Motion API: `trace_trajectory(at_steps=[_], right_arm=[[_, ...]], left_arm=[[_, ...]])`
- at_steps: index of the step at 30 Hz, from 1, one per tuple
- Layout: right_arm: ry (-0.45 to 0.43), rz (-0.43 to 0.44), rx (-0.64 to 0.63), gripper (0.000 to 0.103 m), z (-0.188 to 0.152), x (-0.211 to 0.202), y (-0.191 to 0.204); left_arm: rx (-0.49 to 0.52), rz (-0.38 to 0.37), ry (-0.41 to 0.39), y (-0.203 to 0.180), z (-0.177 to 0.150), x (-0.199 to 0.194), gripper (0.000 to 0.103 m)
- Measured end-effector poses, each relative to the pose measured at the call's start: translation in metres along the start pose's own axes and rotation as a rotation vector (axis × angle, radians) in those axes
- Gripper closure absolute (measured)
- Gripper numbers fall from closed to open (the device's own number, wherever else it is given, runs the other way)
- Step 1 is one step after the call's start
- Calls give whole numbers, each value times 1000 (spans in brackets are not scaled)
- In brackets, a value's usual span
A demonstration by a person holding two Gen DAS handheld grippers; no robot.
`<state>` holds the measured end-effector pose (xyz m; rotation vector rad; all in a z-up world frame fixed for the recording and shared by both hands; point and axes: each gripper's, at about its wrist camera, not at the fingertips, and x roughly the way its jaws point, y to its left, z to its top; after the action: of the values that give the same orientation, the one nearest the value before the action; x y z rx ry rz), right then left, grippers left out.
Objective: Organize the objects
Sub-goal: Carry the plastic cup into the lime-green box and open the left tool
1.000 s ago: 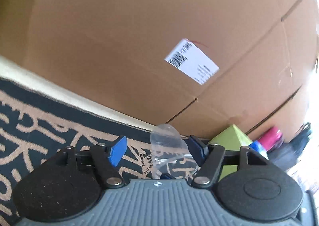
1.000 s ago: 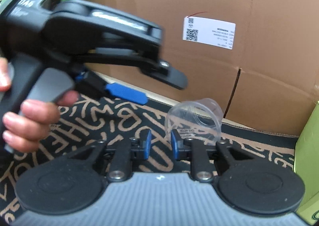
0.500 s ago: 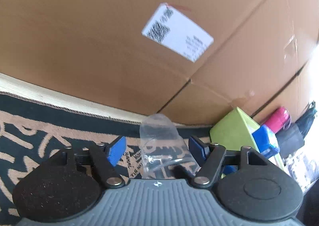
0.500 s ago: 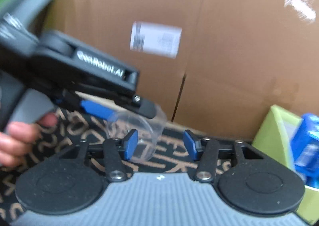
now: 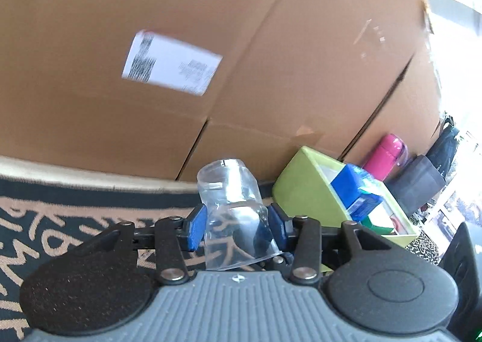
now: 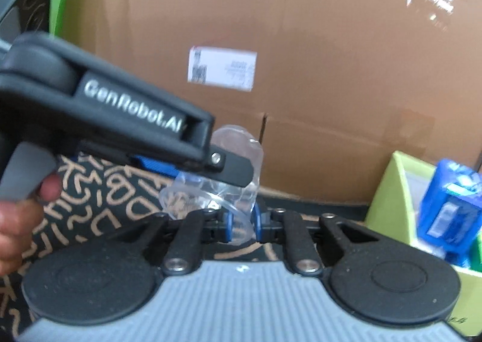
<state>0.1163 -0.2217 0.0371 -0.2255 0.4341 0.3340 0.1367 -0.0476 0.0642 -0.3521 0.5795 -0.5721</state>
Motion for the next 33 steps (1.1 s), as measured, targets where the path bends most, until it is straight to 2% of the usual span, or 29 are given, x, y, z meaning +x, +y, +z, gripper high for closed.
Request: trace_trajectory(at_steps=[6,14,17,22,26,29,33], right_arm=[[-76,-9,-3,90,11,-22,-15],[-174,-78,113,90,18,-62,-68],[-201,-122,168,90,12,-78,-97],[-221,-202,250,90,-11,-104,-148],[-228,-302,295,90,-26,-121,-184],[-223,-359,352,90,-42,-139,-212],[-189,-447,403,90,-50,-136,-236]], left_arm=[[22,11,-75,-30,6,-16,56],[146,-31,-70,-97,32,0,56],[202,-59,-54,-130,34,17,56],[260,-96,0,-180,30,68,55],[288,-139,15,-217,20,102,54],[331,-157,42,-243,13,127,53],[329,-170,91,-262,4,162,51]])
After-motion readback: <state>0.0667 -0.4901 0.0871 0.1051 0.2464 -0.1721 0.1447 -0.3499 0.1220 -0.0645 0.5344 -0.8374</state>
